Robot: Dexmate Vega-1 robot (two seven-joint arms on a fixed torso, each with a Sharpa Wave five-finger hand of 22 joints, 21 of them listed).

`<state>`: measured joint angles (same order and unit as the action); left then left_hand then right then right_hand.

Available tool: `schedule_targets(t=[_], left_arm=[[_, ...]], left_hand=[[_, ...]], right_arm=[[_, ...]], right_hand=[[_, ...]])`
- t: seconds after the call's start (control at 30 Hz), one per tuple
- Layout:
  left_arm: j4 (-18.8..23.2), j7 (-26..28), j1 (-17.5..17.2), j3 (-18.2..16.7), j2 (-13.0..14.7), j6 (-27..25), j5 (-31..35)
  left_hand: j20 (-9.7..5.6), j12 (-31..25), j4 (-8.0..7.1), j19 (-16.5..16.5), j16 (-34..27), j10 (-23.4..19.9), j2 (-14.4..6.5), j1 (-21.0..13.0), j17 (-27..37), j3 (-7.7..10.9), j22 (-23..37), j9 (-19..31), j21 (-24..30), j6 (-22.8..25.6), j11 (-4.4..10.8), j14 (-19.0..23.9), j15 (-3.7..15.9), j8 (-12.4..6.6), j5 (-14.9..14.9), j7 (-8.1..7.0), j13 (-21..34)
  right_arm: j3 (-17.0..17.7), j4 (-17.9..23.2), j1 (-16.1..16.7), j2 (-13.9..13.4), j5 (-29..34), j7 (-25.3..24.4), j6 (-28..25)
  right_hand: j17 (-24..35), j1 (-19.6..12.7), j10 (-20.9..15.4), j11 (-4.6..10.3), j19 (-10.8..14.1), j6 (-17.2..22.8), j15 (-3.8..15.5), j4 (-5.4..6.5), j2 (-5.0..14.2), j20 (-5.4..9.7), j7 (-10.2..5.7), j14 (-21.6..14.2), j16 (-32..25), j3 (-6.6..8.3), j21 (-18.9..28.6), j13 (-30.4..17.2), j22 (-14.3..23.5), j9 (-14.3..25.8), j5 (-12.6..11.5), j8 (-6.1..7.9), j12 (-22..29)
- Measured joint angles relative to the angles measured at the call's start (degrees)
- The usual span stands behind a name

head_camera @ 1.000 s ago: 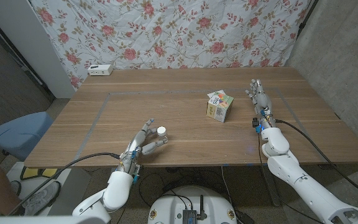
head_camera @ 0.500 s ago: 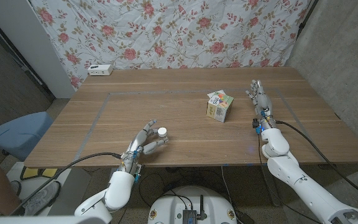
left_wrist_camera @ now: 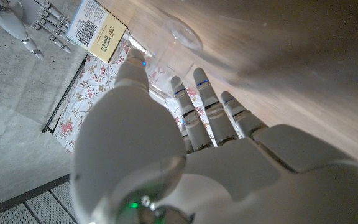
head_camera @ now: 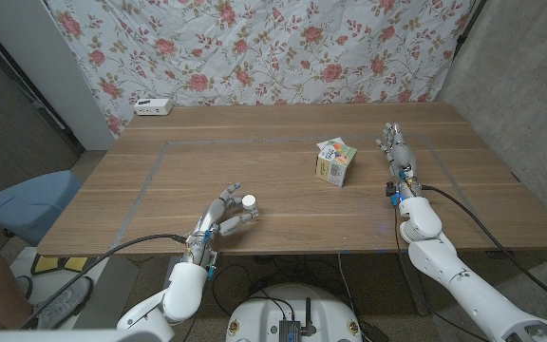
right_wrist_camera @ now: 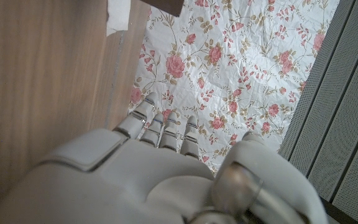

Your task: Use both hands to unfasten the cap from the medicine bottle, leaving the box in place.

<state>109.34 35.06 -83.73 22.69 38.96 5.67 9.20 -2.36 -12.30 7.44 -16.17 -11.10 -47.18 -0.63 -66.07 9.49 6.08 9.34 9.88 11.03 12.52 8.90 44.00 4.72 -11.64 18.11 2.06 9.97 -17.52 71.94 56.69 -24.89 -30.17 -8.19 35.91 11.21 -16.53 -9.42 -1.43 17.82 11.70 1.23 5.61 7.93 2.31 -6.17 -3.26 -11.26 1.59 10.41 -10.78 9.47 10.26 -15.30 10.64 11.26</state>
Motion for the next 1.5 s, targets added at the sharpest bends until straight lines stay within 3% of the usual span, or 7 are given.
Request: schedule_targets(t=[0.67,1.17,1.5], left_arm=[[-0.13,1.11,0.96,0.34,-1.22,0.32,0.26],[1.58,1.73,1.94,0.52,-2.26,-1.96,1.26],[1.91,1.20,3.77,1.41,-2.90,-3.17,1.49]], left_hand=[[0.00,0.30,-0.24,-3.28,0.36,-2.22,-0.69,-0.69,-0.15,0.72,0.01,0.00,0.22,1.73,-1.44,4.02,1.03,0.22,-1.52,1.52,0.36],[-0.02,0.45,-0.25,-3.30,0.95,-2.23,-0.68,-0.68,-0.42,0.70,0.01,0.14,0.22,2.22,-1.44,4.33,1.33,0.43,-2.34,1.42,0.37],[-0.33,0.66,-0.32,-12.07,1.16,-3.16,-0.71,-0.66,-0.42,1.10,0.14,0.13,1.79,3.16,-1.74,5.83,1.69,0.66,-3.51,1.55,0.31]], right_arm=[[-0.26,0.43,-0.43,-0.51,0.09,0.09,-1.50],[-0.49,2.70,-0.56,-2.60,0.09,0.33,-5.22],[-0.43,5.92,-0.21,-4.79,0.37,-0.09,-8.64]], right_hand=[[0.00,0.00,0.00,0.00,0.00,-0.02,0.00,-0.24,0.00,0.00,0.02,0.00,0.00,0.24,0.00,0.00,0.00,0.00,0.00,0.00,0.00],[0.00,0.00,0.00,0.00,0.00,-0.03,0.00,-0.24,0.00,0.00,0.03,0.00,0.00,0.24,0.00,0.00,0.00,0.00,0.00,0.00,0.00],[0.00,0.00,0.00,0.00,0.00,-0.03,0.00,-0.23,0.00,0.00,0.03,0.00,0.00,0.24,0.00,0.00,0.00,0.00,0.00,0.00,0.00]])
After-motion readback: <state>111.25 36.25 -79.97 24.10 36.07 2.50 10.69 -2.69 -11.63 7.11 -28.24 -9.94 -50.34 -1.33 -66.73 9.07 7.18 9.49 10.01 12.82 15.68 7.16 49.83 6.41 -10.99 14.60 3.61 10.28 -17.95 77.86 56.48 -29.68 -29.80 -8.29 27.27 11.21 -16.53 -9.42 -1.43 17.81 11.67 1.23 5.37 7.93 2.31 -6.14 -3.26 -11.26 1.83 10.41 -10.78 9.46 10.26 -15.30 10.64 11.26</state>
